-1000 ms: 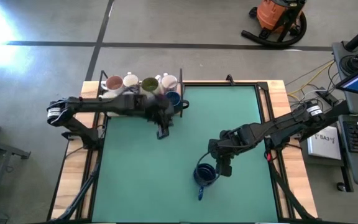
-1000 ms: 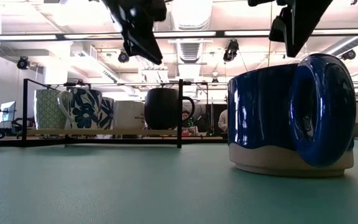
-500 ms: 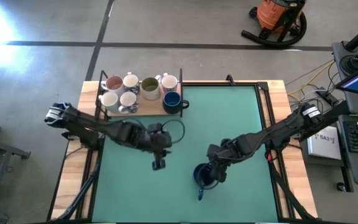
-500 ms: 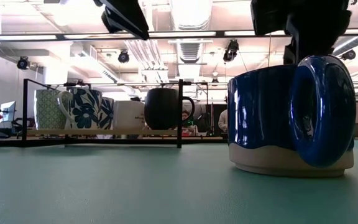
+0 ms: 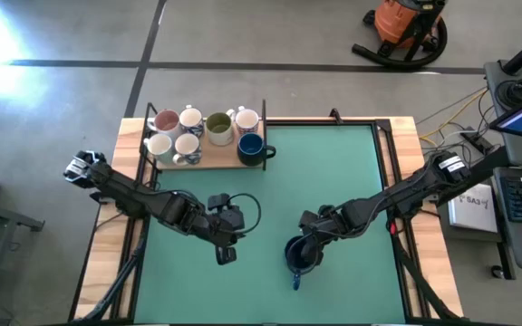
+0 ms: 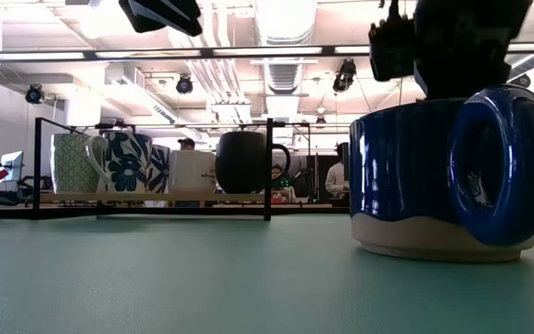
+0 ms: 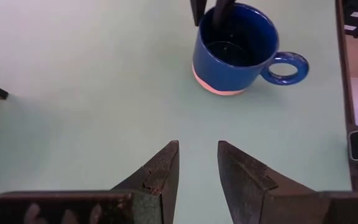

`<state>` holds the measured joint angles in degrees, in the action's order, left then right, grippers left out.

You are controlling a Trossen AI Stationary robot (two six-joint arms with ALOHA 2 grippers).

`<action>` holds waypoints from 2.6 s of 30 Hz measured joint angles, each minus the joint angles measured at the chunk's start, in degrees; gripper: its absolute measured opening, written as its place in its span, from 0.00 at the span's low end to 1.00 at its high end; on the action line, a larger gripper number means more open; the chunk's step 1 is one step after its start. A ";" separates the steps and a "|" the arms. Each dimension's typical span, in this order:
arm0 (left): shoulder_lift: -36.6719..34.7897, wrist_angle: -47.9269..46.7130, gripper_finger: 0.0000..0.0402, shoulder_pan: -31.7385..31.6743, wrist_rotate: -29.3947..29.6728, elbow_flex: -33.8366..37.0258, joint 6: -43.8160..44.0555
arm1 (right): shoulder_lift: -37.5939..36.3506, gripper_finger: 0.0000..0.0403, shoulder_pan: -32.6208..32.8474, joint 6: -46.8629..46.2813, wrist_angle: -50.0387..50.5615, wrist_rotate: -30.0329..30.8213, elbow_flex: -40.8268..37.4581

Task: Place coffee mugs
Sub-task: Put the blue mug on the shelf

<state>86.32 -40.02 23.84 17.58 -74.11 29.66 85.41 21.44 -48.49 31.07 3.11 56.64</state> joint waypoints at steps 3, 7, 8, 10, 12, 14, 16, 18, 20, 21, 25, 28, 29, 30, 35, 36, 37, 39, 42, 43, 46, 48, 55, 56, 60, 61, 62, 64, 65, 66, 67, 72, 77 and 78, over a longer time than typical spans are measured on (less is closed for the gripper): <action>0.00 -0.29 0.23 1.05 0.04 0.00 1.57 | 0.15 0.22 -0.08 0.29 -1.08 0.14 -0.02; 0.00 -0.51 0.23 2.16 0.04 0.00 2.62 | 0.37 0.12 -0.41 1.76 -3.60 0.36 -0.17; 0.01 -0.63 0.23 2.34 0.03 0.00 2.84 | 0.37 0.10 -0.63 2.70 -4.42 0.18 -0.12; 0.02 -1.14 0.23 2.42 0.03 0.00 3.44 | 0.40 0.06 -1.31 3.64 -4.72 0.00 -0.06; 0.03 -2.02 0.23 2.42 0.05 0.00 4.14 | 0.44 0.05 -2.25 5.26 -6.29 -0.21 0.41; 0.04 -3.44 0.23 2.40 0.11 0.00 4.79 | 0.42 0.04 -3.53 6.25 -7.03 -0.01 0.95; 0.04 -5.16 0.23 2.40 0.41 0.00 5.87 | 0.42 0.05 -4.81 7.78 -6.93 0.53 1.14; 0.04 -6.44 0.23 2.42 1.64 0.00 6.78 | 0.42 0.05 -6.10 9.36 -7.25 1.01 1.14; 0.04 -7.67 0.23 2.43 2.78 0.00 7.47 | 0.42 0.05 -7.54 11.03 -8.67 1.30 1.14; 0.04 -8.01 0.23 2.42 3.18 0.00 7.54 | 0.42 0.05 -8.31 12.06 -9.40 1.42 1.14; 0.04 -8.09 0.23 2.42 4.46 0.00 7.66 | 0.42 0.05 -11.86 15.91 -11.48 2.84 1.16; 0.04 -8.09 0.23 2.42 4.56 0.00 7.65 | 0.40 0.05 -14.44 17.89 -14.41 2.95 1.17; 0.04 -8.07 0.23 2.42 4.63 0.00 7.62 | 0.37 0.05 -15.21 18.42 -15.06 2.90 1.19; 0.04 -8.09 0.23 2.42 5.13 0.00 7.59 | 0.50 0.05 -15.84 18.62 -15.64 2.75 1.19; 0.04 -8.55 0.23 2.42 8.77 0.00 7.30 | 2.75 0.05 -17.99 21.23 -22.15 1.05 1.19; 0.04 -9.07 0.23 2.42 9.20 0.00 7.31 | 3.52 0.05 -18.36 21.38 -23.06 0.74 1.23; 0.04 -9.36 0.23 2.42 9.77 0.02 7.28 | 4.34 0.05 -18.80 21.75 -23.67 0.79 1.25; 0.04 -9.73 0.23 2.42 10.61 0.02 7.33 | 5.76 0.05 -19.68 22.48 -24.25 0.53 1.22; 0.04 -10.43 0.23 2.42 11.09 0.02 7.33 | 7.88 0.05 -21.23 23.59 -25.25 0.83 2.40; 0.04 -10.55 0.23 2.42 11.10 0.02 7.33 | 8.67 0.05 -21.68 23.84 -25.45 1.03 3.21; 0.04 -10.78 0.23 2.42 11.11 0.02 7.24 | 11.31 0.05 -22.60 25.90 -25.32 1.21 5.95; 0.04 -10.86 0.23 2.42 11.35 0.02 7.09 | 13.17 0.06 -23.01 26.81 -23.17 0.83 8.53; 0.04 -12.10 0.23 2.42 11.45 0.02 7.08 | 18.03 0.06 -23.53 30.60 -15.88 0.56 16.36; 0.04 -12.27 0.23 2.42 11.45 0.02 7.07 | 18.50 0.06 -23.55 31.63 -15.33 0.59 17.18; 0.04 -12.51 0.23 2.42 11.45 0.54 6.88 | 19.41 0.06 -23.76 33.52 -14.53 0.73 19.16; 0.04 -12.58 0.23 2.42 11.43 0.80 6.87 | 19.41 0.06 -23.87 33.63 -14.64 0.96 19.22; 0.04 -12.53 0.23 2.42 11.43 1.12 6.85 | 19.41 0.06 -24.05 33.88 -14.63 1.20 19.37; 0.04 -12.31 0.23 2.42 11.43 1.98 6.85 | 19.40 0.06 -24.28 34.85 -14.54 1.25 19.69; 0.04 -12.29 0.23 2.42 11.43 2.48 6.87 | 19.27 0.06 -24.45 35.47 -14.53 1.31 19.72; 0.04 -11.86 0.23 2.42 11.42 3.05 6.86 | 19.17 0.06 -24.50 35.69 -14.51 1.36 19.72; 0.04 -11.39 0.23 2.42 11.17 3.56 6.83 | 19.09 0.06 -24.55 35.86 -14.49 1.34 19.72; 0.04 -8.83 0.23 2.42 7.68 5.06 5.38 | 18.98 0.06 -25.25 36.84 -14.45 -1.75 19.72; 0.04 -8.53 0.23 2.45 7.32 5.14 5.33 | 19.59 0.06 -26.87 35.82 -14.55 -1.78 19.72; 0.04 -8.54 0.23 2.45 7.32 5.15 5.12 | 19.61 0.06 -27.16 35.93 -14.56 -2.17 19.72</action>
<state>86.37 -48.57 26.28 24.91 -68.96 34.78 105.01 -5.72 -12.55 16.51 0.95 76.36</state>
